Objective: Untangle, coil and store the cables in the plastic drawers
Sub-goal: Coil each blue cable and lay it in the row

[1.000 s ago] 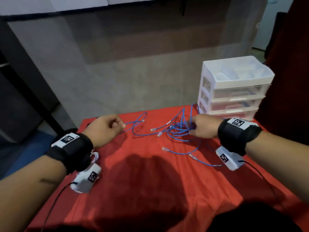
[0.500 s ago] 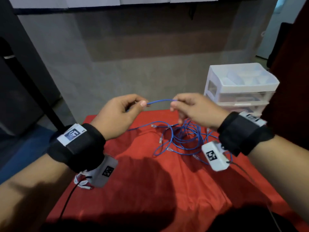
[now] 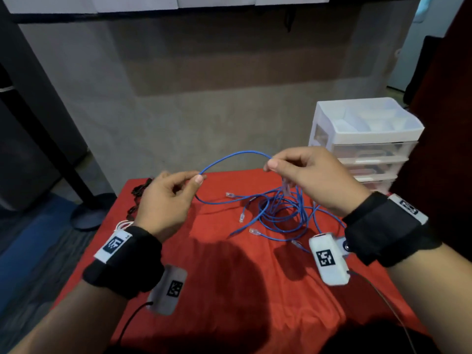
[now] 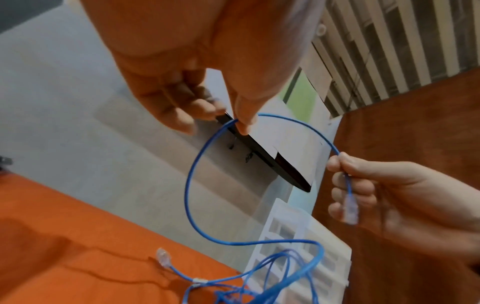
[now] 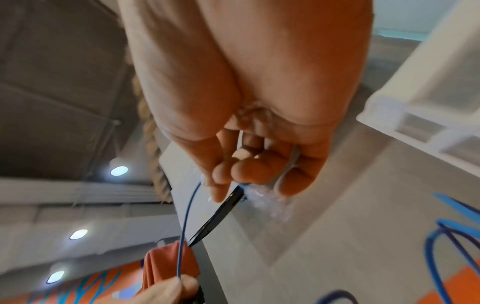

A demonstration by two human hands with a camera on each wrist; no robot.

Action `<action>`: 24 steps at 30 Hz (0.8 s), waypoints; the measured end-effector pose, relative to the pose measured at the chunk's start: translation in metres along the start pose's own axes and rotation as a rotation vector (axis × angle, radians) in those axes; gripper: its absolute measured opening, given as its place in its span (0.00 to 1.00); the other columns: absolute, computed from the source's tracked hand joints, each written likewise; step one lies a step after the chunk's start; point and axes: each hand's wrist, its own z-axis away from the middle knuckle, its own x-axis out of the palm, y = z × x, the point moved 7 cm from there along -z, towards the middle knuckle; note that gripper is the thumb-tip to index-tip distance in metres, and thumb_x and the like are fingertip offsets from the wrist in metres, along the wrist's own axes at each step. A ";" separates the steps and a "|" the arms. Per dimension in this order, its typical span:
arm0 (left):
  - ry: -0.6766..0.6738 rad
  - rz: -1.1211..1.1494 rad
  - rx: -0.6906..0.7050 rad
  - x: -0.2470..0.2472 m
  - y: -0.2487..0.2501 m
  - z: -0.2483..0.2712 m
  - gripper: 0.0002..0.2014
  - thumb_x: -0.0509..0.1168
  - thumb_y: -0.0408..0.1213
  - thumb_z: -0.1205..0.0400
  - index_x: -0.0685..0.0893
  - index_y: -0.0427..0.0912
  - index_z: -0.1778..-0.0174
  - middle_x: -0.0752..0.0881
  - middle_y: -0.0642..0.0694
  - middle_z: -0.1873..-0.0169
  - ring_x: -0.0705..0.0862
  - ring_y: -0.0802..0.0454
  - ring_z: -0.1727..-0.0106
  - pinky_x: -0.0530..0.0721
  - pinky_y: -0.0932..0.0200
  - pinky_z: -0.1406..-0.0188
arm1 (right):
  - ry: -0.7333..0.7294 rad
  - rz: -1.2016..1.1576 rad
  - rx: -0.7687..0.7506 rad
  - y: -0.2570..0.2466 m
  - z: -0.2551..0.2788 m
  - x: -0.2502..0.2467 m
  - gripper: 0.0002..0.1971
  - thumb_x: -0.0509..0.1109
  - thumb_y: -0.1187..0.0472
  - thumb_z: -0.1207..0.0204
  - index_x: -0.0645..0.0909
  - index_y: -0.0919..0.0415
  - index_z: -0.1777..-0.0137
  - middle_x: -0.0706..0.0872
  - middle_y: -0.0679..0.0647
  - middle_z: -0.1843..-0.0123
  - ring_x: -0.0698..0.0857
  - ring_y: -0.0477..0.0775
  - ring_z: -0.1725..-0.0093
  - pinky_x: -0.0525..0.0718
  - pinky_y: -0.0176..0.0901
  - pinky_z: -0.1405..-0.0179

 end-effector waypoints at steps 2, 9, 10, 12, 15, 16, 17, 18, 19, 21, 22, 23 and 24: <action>0.006 0.308 -0.196 0.009 -0.013 0.002 0.08 0.67 0.44 0.13 0.92 0.51 0.52 0.88 0.45 0.65 0.85 0.56 0.63 0.88 0.52 0.52 | -0.008 -0.051 -0.033 -0.005 0.004 0.014 0.07 0.73 0.58 0.16 0.92 0.54 0.53 0.90 0.61 0.63 0.84 0.49 0.67 0.85 0.49 0.58; -0.037 0.746 -0.450 0.049 -0.035 0.021 0.05 0.67 0.32 0.14 0.83 0.41 0.43 0.85 0.43 0.66 0.88 0.53 0.65 0.88 0.49 0.54 | 0.046 -0.068 -0.034 0.028 -0.001 0.057 0.05 0.72 0.56 0.17 0.90 0.52 0.52 0.92 0.56 0.60 0.92 0.50 0.59 0.87 0.54 0.54; -0.083 0.701 -0.434 0.055 -0.038 0.023 0.08 0.66 0.29 0.14 0.82 0.42 0.39 0.84 0.42 0.65 0.87 0.53 0.66 0.89 0.49 0.57 | 0.065 -0.075 -0.016 0.036 -0.002 0.063 0.09 0.70 0.64 0.17 0.89 0.50 0.48 0.92 0.53 0.58 0.92 0.48 0.59 0.86 0.47 0.55; -0.173 0.574 -0.416 0.067 -0.043 0.026 0.08 0.65 0.30 0.12 0.85 0.42 0.39 0.83 0.43 0.65 0.86 0.56 0.69 0.90 0.51 0.62 | 0.093 -0.104 -0.001 0.051 -0.005 0.073 0.20 0.64 0.73 0.18 0.82 0.45 0.40 0.91 0.51 0.55 0.91 0.49 0.63 0.85 0.43 0.56; -0.185 0.445 -0.379 0.074 -0.052 0.030 0.07 0.64 0.36 0.11 0.88 0.47 0.47 0.81 0.48 0.74 0.85 0.54 0.72 0.91 0.48 0.68 | 0.138 -0.075 0.014 0.067 -0.010 0.085 0.21 0.63 0.73 0.20 0.74 0.43 0.40 0.90 0.49 0.56 0.89 0.47 0.63 0.87 0.50 0.54; -0.180 0.391 -0.317 0.074 -0.052 0.029 0.06 0.66 0.38 0.12 0.88 0.48 0.49 0.80 0.48 0.75 0.84 0.52 0.73 0.92 0.43 0.68 | 0.155 -0.035 0.010 0.071 -0.011 0.087 0.19 0.63 0.72 0.21 0.76 0.45 0.42 0.90 0.47 0.57 0.88 0.44 0.63 0.87 0.50 0.54; -0.178 0.331 -0.236 0.074 -0.050 0.029 0.04 0.67 0.40 0.12 0.87 0.50 0.50 0.80 0.48 0.76 0.84 0.52 0.73 0.92 0.39 0.67 | 0.173 0.030 -0.012 0.072 -0.012 0.089 0.16 0.65 0.71 0.22 0.80 0.47 0.44 0.89 0.46 0.56 0.85 0.40 0.63 0.85 0.45 0.54; -0.182 0.280 -0.152 0.073 -0.047 0.029 0.03 0.68 0.41 0.12 0.87 0.52 0.50 0.81 0.47 0.76 0.83 0.51 0.74 0.90 0.38 0.66 | 0.184 0.115 -0.043 0.069 -0.013 0.089 0.15 0.66 0.71 0.23 0.84 0.49 0.46 0.88 0.45 0.55 0.81 0.37 0.63 0.80 0.36 0.54; -0.178 0.250 -0.090 0.072 -0.045 0.029 0.02 0.68 0.43 0.13 0.86 0.54 0.49 0.82 0.46 0.75 0.83 0.47 0.74 0.88 0.38 0.67 | 0.183 0.194 -0.086 0.066 -0.013 0.090 0.15 0.68 0.71 0.24 0.87 0.52 0.47 0.86 0.47 0.54 0.79 0.37 0.61 0.76 0.29 0.54; -0.114 0.232 -0.027 0.066 -0.045 0.028 0.04 0.66 0.46 0.14 0.85 0.53 0.48 0.84 0.42 0.73 0.84 0.39 0.71 0.85 0.38 0.67 | 0.108 0.291 -0.151 0.061 -0.014 0.096 0.14 0.68 0.72 0.24 0.90 0.54 0.47 0.87 0.48 0.54 0.82 0.42 0.56 0.73 0.24 0.52; -0.070 0.246 -0.020 0.062 -0.046 0.027 0.04 0.66 0.46 0.14 0.84 0.52 0.48 0.85 0.43 0.71 0.85 0.40 0.69 0.84 0.40 0.67 | 0.059 0.306 -0.157 0.060 -0.013 0.099 0.14 0.68 0.72 0.23 0.90 0.54 0.48 0.88 0.45 0.56 0.84 0.42 0.55 0.73 0.23 0.53; -0.026 0.265 -0.027 0.058 -0.048 0.027 0.03 0.65 0.44 0.13 0.84 0.52 0.48 0.86 0.45 0.70 0.86 0.43 0.69 0.85 0.42 0.67 | 0.017 0.295 -0.142 0.060 -0.012 0.101 0.14 0.68 0.71 0.22 0.90 0.54 0.48 0.87 0.40 0.59 0.84 0.38 0.56 0.72 0.21 0.55; 0.004 0.284 -0.044 0.055 -0.051 0.028 0.03 0.65 0.42 0.13 0.84 0.51 0.48 0.86 0.46 0.70 0.87 0.44 0.68 0.86 0.44 0.66 | -0.024 0.254 -0.110 0.060 -0.011 0.103 0.13 0.68 0.71 0.20 0.89 0.54 0.48 0.86 0.37 0.62 0.83 0.35 0.58 0.71 0.20 0.57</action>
